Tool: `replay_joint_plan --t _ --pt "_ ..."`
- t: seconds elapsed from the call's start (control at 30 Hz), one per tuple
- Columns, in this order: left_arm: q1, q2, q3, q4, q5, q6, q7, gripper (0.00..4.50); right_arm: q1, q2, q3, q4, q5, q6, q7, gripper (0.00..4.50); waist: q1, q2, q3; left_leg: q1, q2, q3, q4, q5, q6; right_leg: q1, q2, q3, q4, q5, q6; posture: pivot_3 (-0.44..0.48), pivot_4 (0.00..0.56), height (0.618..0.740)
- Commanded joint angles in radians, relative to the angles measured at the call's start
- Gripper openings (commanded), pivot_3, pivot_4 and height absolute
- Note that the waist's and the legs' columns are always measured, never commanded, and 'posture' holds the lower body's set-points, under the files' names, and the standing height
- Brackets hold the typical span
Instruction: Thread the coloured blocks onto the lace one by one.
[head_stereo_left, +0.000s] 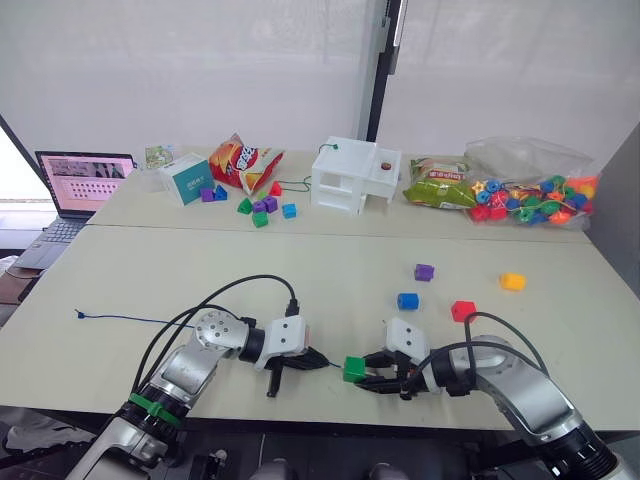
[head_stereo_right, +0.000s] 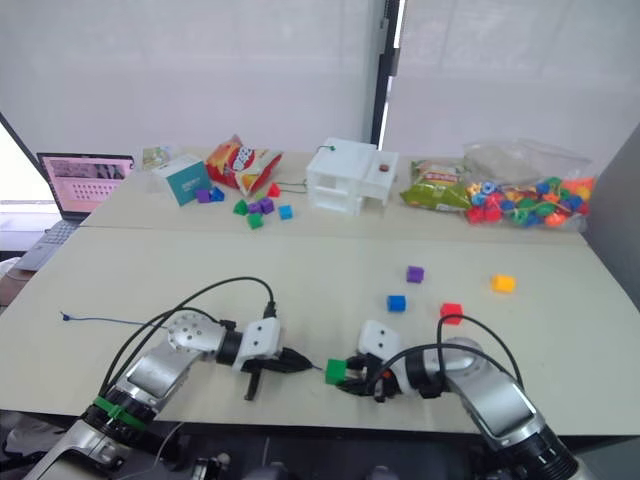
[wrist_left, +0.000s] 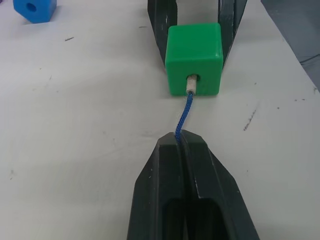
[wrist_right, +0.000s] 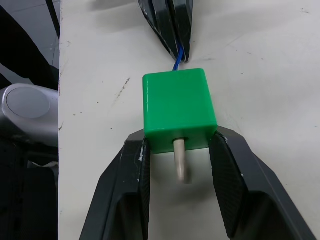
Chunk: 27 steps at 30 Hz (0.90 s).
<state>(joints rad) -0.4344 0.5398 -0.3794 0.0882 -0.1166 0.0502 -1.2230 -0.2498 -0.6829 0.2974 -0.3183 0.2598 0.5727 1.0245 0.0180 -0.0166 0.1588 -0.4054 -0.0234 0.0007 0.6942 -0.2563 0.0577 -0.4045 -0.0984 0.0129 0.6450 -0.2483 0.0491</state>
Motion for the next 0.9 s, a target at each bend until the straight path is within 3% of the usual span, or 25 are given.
replay_joint_plan --t 0.03,0.3,0.5,0.57,0.73,0.8,0.9 --pt "-0.018 -0.048 -0.039 -0.058 0.021 0.053 0.027 0.07 0.006 -0.005 -0.017 -0.03 0.017 0.009 -0.004 1.16 0.001 0.0 0.0 0.0 0.0 0.0 0.0 0.0 0.0 0.0 0.0 0.0 0.0 0.0 0.0 0.0 0.15 0.74" --pt "-0.008 -0.023 -0.017 -0.13 0.005 0.168 0.02 0.07 0.001 -0.002 -0.009 -0.026 0.012 0.012 -0.003 1.16 -0.006 0.0 0.0 0.0 0.001 0.0 0.0 0.0 0.0 -0.001 0.001 0.0 0.0 0.0 0.0 0.0 0.15 0.74" --pt "-0.021 0.03 0.02 -0.181 -0.075 0.27 -0.042 1.85 0.001 0.013 -0.027 -0.035 0.02 0.008 -0.019 1.16 -0.007 0.0 0.0 0.0 0.001 0.0 0.0 0.0 0.0 -0.001 0.001 0.0 0.0 0.0 0.0 0.0 0.15 0.74" --pt "-0.026 0.042 0.023 -0.201 -0.079 0.283 -0.041 2.54 -0.003 0.014 -0.048 -0.053 0.036 0.023 -0.025 2.23 -0.006 0.0 0.0 0.0 0.001 0.0 0.0 0.0 0.0 -0.001 0.001 0.0 0.0 0.0 0.0 0.0 0.15 0.74" --pt "-0.043 0.029 -0.019 -0.225 -0.047 0.308 -0.026 4.16 0.003 -0.015 -0.095 -0.108 0.063 0.054 -0.036 3.97 -0.004 0.0 0.0 -0.001 0.0 0.0 0.0 0.0 0.0 -0.001 0.0 0.0 0.0 0.0 0.0 0.0 0.15 0.74" --pt "-0.053 -0.005 -0.041 -0.212 -0.031 0.313 -0.003 4.16 0.012 -0.033 -0.12 -0.132 0.085 0.069 -0.032 4.49 -0.003 0.0 0.0 -0.001 0.0 0.0 0.0 0.0 0.0 -0.001 0.0 0.0 0.0 0.0 0.0 0.0 0.15 0.74" --pt "-0.073 -0.068 -0.079 -0.154 0.008 0.294 0.042 4.16 0.051 -0.091 -0.151 -0.155 0.097 0.078 -0.012 4.49 -0.001 0.0 0.0 -0.001 0.0 0.0 0.0 0.0 0.0 0.0 0.0 0.0 -0.001 0.0 0.0 0.0 0.15 0.74"
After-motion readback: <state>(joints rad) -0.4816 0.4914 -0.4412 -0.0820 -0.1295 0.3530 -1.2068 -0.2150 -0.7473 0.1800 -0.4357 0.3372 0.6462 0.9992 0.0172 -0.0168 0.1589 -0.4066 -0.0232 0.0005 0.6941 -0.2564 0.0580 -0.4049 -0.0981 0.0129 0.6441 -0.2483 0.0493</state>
